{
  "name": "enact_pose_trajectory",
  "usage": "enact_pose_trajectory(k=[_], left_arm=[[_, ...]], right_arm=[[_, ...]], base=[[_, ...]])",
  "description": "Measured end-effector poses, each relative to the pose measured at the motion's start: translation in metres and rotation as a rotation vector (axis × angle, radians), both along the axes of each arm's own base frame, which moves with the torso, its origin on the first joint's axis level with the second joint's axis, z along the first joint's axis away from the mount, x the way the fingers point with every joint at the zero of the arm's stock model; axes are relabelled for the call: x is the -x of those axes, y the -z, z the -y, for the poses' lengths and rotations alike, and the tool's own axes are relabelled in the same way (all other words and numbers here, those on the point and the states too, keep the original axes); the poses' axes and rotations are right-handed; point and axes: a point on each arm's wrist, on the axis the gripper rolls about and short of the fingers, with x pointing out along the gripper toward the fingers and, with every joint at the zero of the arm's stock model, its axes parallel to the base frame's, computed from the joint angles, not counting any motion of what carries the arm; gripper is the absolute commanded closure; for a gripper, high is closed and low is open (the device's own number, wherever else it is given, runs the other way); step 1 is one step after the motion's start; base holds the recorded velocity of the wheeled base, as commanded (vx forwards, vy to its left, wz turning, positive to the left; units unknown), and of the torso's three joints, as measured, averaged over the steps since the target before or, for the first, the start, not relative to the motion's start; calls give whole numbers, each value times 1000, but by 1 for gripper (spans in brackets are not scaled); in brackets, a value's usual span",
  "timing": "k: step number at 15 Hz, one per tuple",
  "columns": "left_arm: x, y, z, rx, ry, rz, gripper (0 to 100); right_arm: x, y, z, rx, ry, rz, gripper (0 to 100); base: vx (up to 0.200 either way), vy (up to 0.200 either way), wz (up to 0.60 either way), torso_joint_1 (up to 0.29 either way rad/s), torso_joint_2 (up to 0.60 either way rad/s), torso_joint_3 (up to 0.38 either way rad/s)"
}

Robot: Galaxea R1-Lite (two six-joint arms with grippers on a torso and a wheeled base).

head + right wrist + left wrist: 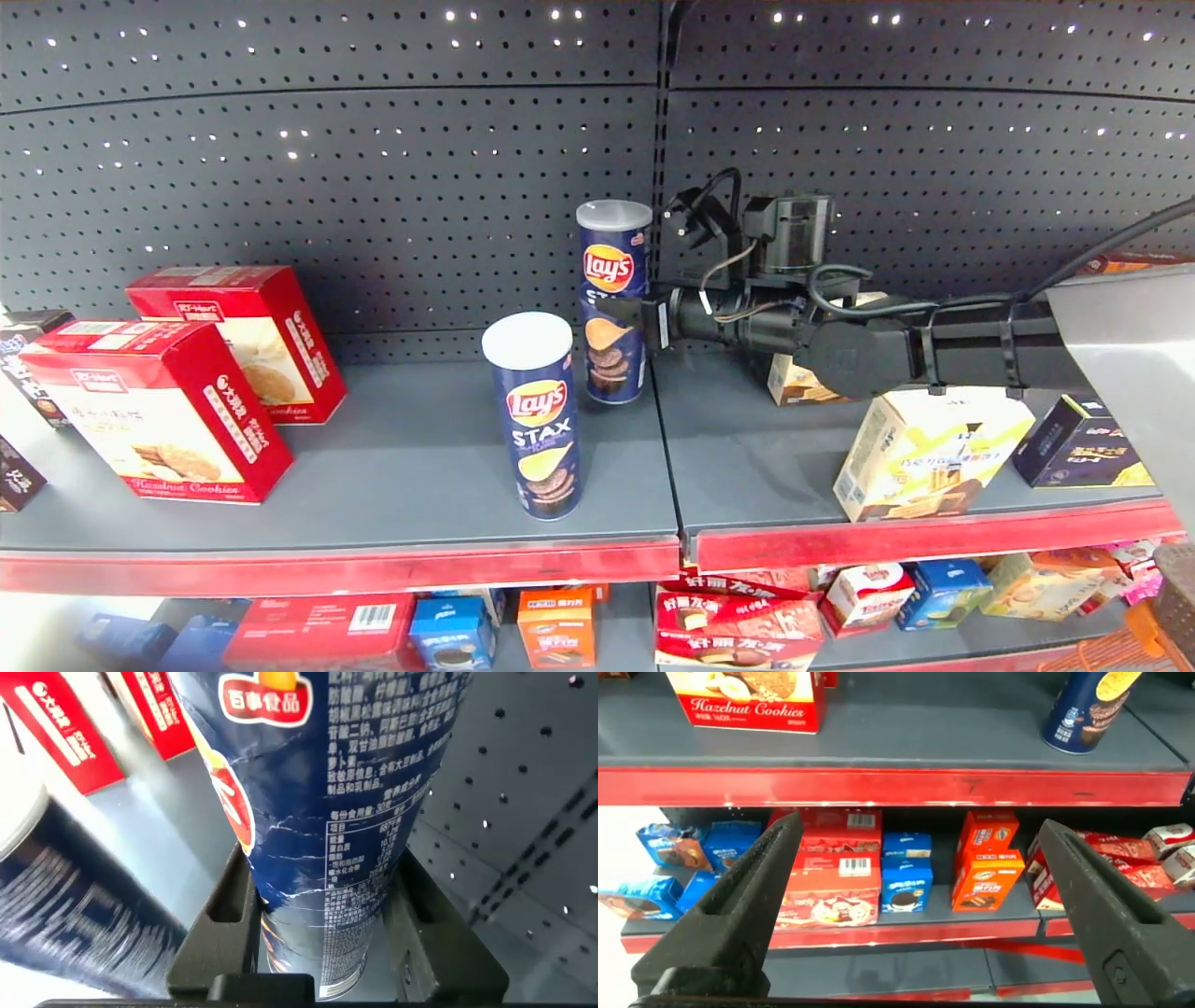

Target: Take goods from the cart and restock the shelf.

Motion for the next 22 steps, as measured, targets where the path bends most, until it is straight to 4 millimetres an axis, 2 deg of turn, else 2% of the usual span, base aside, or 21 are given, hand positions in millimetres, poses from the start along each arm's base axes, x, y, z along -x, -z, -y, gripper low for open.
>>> enact_pose_trajectory(k=[4,12,16,22], left_arm=[[0,0,0,0,0,0,0],[0,0,0,1,2,-5,0],[-1,0,0,2,1,-9,0],[-1,0,0,3,14,-10,0]], right_arm=[[-12,7,-9,0,-3,0,100],[-24,20,-19,2,-7,-3,100],[-27,27,-28,6,-19,-9,100],[-30,35,-31,14,-21,-22,100]], base=[[0,0,0,0,0,0],[0,0,0,0,0,0],[0,0,0,0,0,0],[0,0,0,0,0,0]])
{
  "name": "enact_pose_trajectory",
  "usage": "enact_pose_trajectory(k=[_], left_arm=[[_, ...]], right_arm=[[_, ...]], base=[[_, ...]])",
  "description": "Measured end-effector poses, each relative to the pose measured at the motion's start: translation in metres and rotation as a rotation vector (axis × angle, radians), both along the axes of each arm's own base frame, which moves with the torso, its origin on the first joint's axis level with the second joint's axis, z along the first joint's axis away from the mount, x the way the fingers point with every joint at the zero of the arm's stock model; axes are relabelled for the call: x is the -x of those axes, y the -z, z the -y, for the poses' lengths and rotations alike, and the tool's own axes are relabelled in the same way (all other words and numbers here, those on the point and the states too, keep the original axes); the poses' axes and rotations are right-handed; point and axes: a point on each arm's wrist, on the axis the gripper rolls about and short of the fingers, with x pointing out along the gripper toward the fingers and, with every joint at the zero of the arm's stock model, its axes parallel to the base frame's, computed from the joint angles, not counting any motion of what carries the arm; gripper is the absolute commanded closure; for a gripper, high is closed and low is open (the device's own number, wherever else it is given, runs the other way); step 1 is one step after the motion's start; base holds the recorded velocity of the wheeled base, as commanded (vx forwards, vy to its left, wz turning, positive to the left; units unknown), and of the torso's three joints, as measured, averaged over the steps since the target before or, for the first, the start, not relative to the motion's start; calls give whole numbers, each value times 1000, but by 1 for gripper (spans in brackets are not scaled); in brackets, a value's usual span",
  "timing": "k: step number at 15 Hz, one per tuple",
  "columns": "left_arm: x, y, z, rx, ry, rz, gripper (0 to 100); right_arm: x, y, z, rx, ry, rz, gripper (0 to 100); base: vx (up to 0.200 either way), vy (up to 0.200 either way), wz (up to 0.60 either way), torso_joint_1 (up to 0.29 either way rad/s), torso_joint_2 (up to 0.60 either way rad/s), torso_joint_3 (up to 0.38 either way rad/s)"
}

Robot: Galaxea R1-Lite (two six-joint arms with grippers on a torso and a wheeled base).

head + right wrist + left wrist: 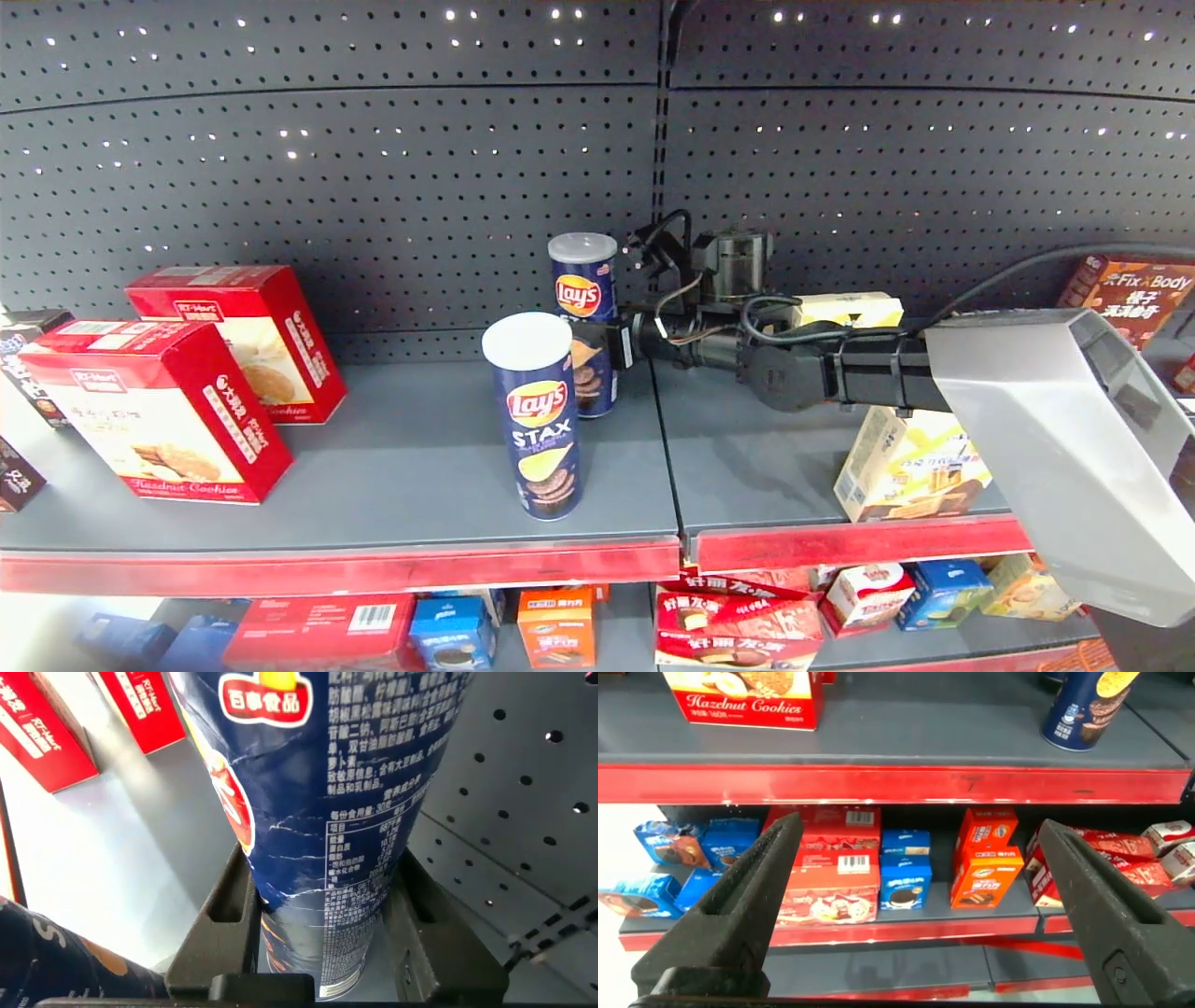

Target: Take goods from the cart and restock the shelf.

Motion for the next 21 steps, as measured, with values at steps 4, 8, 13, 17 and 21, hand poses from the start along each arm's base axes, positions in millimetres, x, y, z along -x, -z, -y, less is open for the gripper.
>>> enact_pose_trajectory(k=[4,8,13,17,21], left_arm=[[0,0,0,1,19,2,0],[0,0,0,1,22,2,0],[0,0,0,1,20,3,0],[0,0,0,1,20,3,0],[0,0,0,1,22,5,0]], right_arm=[[-1,4,-1,4,0,-5,100],[-2,4,-3,1,-2,-1,100],[-3,5,-7,-4,-9,7,100],[-3,5,-8,-4,-10,7,100],[-3,7,-8,-1,-10,2,100]], base=[[0,0,0,0,0,0],[0,0,0,0,0,0],[0,0,0,0,0,0],[0,0,0,0,0,0],[0,0,0,0,0,0]])
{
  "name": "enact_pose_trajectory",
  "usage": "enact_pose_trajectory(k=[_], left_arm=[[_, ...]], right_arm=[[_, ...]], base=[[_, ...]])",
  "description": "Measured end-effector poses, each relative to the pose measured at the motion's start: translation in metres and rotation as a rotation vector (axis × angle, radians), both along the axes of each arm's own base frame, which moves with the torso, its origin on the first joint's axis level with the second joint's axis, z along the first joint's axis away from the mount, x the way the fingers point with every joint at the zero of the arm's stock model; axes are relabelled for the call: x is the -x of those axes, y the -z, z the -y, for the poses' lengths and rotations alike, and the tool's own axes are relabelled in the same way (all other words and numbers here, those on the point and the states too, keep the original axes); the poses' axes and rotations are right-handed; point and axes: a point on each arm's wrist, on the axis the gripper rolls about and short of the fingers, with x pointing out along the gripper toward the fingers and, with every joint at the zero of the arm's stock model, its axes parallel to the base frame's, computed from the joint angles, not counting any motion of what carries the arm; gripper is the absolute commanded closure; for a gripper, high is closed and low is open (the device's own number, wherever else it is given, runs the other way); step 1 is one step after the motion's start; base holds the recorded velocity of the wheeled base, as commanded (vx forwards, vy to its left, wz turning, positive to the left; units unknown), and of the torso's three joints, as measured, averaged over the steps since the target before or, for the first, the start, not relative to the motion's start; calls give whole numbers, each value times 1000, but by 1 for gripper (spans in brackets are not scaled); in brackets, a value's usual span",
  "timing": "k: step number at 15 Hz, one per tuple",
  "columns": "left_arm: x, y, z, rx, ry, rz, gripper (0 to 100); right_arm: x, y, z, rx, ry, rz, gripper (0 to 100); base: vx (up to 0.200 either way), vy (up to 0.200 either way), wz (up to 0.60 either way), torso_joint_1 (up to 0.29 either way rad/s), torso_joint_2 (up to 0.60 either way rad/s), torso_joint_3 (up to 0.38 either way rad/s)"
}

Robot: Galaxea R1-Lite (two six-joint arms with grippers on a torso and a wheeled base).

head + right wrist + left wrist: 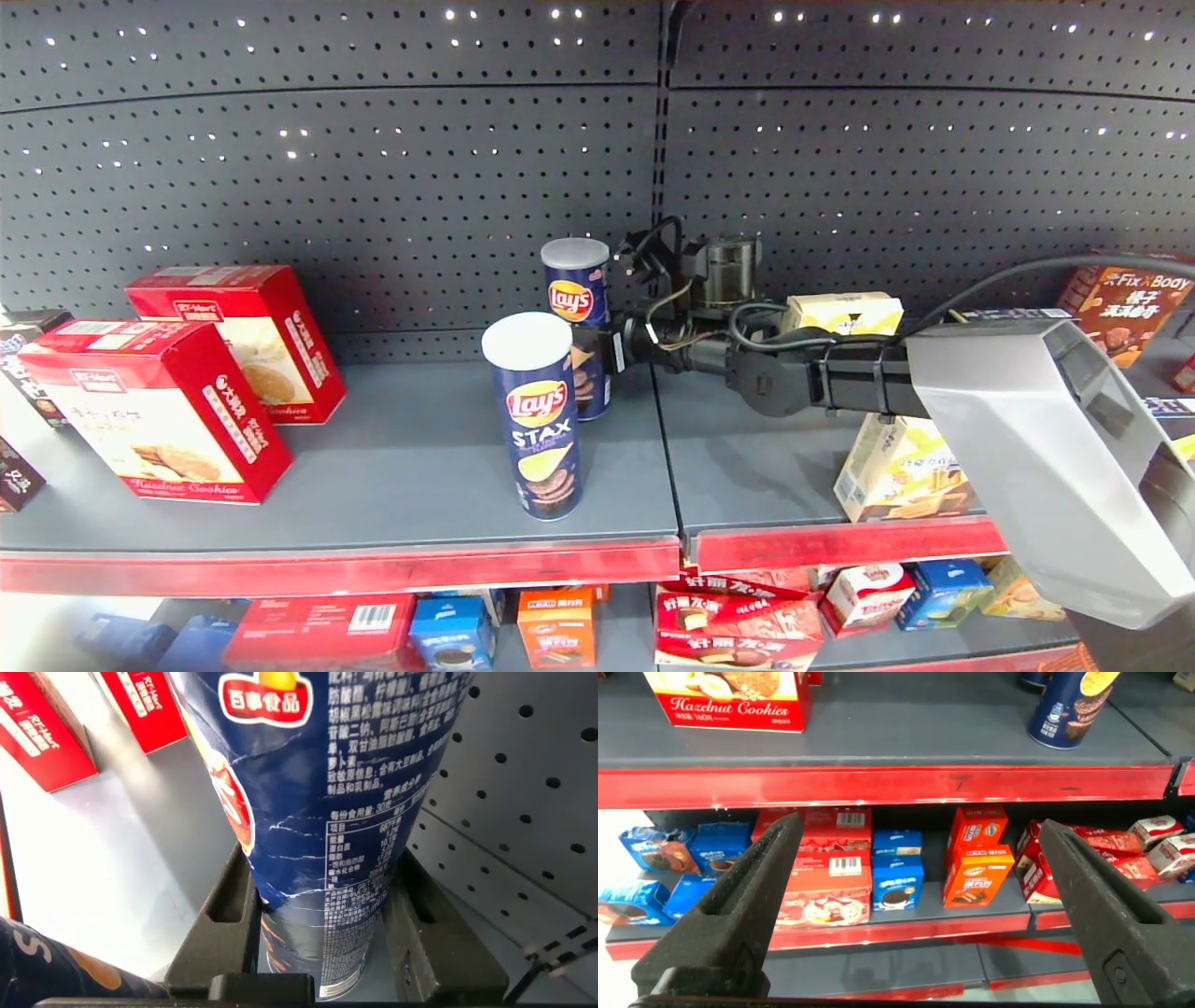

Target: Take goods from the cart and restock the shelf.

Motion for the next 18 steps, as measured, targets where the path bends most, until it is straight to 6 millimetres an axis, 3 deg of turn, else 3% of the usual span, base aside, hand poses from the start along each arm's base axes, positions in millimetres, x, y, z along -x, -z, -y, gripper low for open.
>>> enact_pose_trajectory(k=[1,2,13,18], left_arm=[[0,0,0,0,1,0,0],[0,0,0,0,1,0,0],[0,0,0,0,1,2,0],[0,0,0,0,1,2,0]], right_arm=[[1,1,-1,2,-1,-3,100],[1,2,-1,7,-3,-10,0],[5,0,-3,7,-2,-4,0],[21,6,10,95,-6,-7,0]], base=[[0,0,0,0,0,0],[0,0,0,0,0,0],[0,0,0,0,0,0],[0,0,0,0,0,0]])
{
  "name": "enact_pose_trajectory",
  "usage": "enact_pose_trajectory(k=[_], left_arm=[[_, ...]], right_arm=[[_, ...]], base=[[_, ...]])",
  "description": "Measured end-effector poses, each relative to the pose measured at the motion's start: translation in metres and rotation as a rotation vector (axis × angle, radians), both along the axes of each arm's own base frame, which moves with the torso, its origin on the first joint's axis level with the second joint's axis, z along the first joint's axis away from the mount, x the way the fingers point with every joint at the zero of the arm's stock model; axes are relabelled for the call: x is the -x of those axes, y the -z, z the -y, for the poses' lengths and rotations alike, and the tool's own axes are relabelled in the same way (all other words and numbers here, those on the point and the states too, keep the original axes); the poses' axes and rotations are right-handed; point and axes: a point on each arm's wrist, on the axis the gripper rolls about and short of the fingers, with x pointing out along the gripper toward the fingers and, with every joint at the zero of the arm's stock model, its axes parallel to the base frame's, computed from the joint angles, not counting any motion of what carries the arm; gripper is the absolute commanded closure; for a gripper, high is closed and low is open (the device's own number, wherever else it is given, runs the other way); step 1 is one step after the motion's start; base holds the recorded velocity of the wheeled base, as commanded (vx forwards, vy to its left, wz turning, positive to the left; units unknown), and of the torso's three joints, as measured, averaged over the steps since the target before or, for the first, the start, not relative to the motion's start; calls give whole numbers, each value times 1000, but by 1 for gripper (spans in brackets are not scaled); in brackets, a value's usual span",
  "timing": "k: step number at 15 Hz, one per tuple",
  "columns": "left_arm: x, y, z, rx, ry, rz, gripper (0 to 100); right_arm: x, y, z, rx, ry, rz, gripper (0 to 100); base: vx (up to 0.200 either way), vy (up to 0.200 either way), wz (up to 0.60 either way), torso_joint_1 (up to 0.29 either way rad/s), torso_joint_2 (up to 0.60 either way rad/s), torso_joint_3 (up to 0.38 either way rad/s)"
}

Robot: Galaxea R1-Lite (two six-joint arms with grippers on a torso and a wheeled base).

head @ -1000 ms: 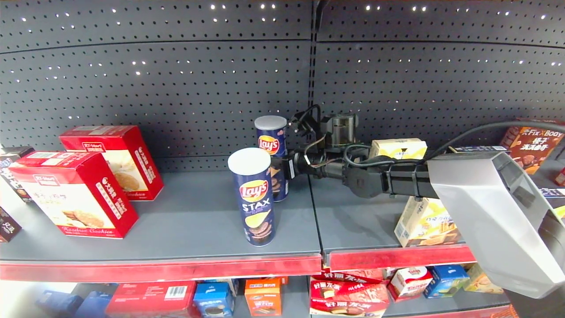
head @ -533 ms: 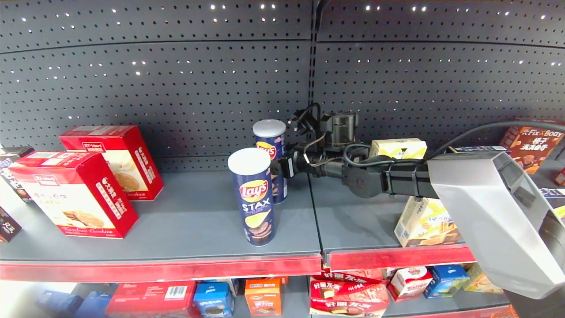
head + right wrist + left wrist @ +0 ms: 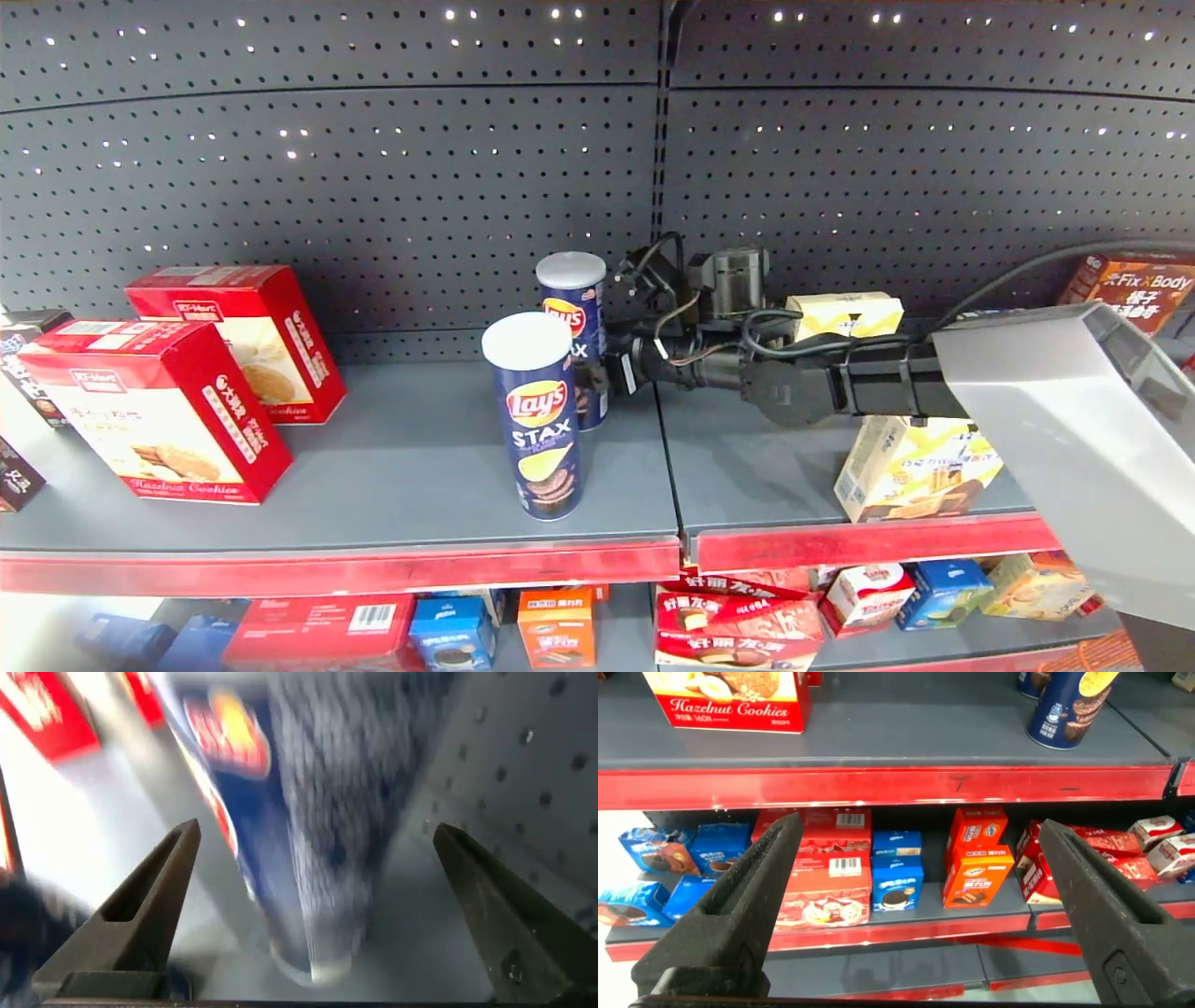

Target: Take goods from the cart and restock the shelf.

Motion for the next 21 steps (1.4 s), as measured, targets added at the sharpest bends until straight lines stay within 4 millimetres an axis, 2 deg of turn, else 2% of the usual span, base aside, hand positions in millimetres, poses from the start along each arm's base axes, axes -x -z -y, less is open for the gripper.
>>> enact_pose_trajectory(k=[6,9,12,16,21], left_arm=[[0,0,0,0,-1,0,0],[0,0,0,1,-2,1,0],[0,0,0,1,-3,1,0],[0,0,0,0,-7,2,0],[0,0,0,0,-2,1,0]], right_arm=[[42,-23,34,33,121,18,0],[67,-42,49,26,240,56,0],[95,-57,70,17,276,70,0],[131,-71,120,16,352,76,0],[192,-68,205,24,534,73,0]], base=[[0,0,0,0,0,0],[0,0,0,0,0,0],[0,0,0,0,0,0],[0,0,0,0,0,0],[0,0,0,0,0,0]])
